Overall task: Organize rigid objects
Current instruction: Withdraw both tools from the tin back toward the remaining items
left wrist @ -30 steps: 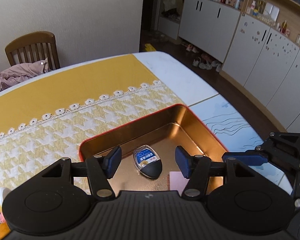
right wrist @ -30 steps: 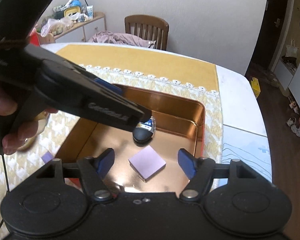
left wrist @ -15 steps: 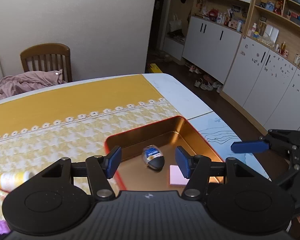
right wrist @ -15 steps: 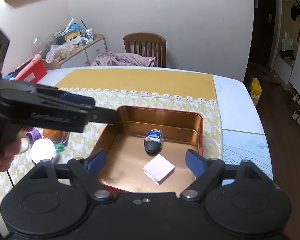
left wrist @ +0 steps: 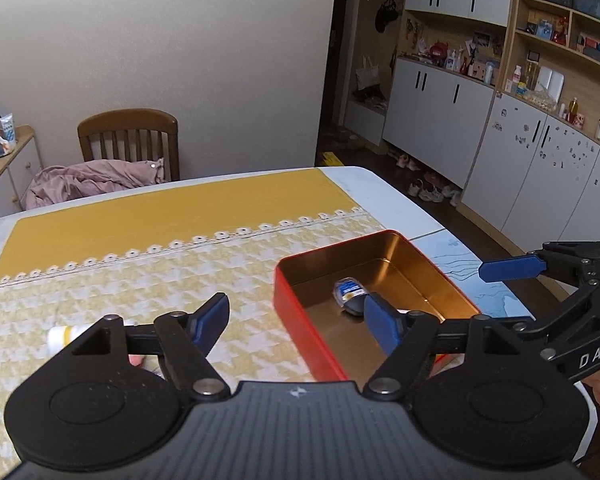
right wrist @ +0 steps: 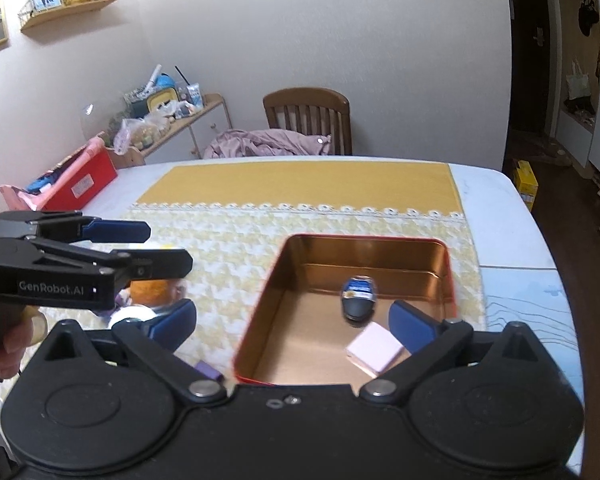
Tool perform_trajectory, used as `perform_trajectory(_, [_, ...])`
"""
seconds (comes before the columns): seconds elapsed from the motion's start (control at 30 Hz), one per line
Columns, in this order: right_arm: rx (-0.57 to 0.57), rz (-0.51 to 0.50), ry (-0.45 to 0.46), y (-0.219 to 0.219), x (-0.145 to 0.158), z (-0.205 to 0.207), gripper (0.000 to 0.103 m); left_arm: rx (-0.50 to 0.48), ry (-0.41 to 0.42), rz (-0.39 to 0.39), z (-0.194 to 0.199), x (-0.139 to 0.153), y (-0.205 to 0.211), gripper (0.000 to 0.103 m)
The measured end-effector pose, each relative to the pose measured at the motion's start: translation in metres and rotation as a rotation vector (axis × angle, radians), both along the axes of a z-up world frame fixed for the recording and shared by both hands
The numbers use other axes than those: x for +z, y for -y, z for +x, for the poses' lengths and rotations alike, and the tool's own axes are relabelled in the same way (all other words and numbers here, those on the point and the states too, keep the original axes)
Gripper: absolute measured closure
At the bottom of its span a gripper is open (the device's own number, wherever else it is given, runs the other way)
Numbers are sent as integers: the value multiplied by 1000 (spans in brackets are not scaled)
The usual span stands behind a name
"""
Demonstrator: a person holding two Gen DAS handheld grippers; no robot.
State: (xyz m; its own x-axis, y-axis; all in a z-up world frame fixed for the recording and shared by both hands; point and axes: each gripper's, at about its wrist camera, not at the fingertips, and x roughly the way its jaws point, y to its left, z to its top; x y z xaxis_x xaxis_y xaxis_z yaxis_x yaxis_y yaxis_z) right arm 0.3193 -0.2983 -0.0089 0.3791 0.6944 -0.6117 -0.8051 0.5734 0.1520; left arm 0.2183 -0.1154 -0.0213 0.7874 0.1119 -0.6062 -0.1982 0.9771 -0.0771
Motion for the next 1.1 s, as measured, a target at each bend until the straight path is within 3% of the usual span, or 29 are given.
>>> perform_trajectory(0.23, [-2, 38, -1, -12, 0, -28, 0, 20, 28, 17, -39, -2, -18, 23])
perform_trajectory(0.3, [-1, 35, 6, -18, -2, -37, 0, 31, 38, 30, -51, -3, -25, 18])
perform_trajectory(0.6, [-21, 32, -4, -47, -14, -78, 0, 95, 44, 16, -106, -16, -72, 18])
perform_trajectory(0.83, [-59, -22, -9, -70, -34, -98, 0, 126, 6, 4, -134, -33, -115, 18])
perform_trajectory(1.1, [-130, -80, -34, -94, -64, -102, 1, 123, -50, -11, -140, -65, -152, 18])
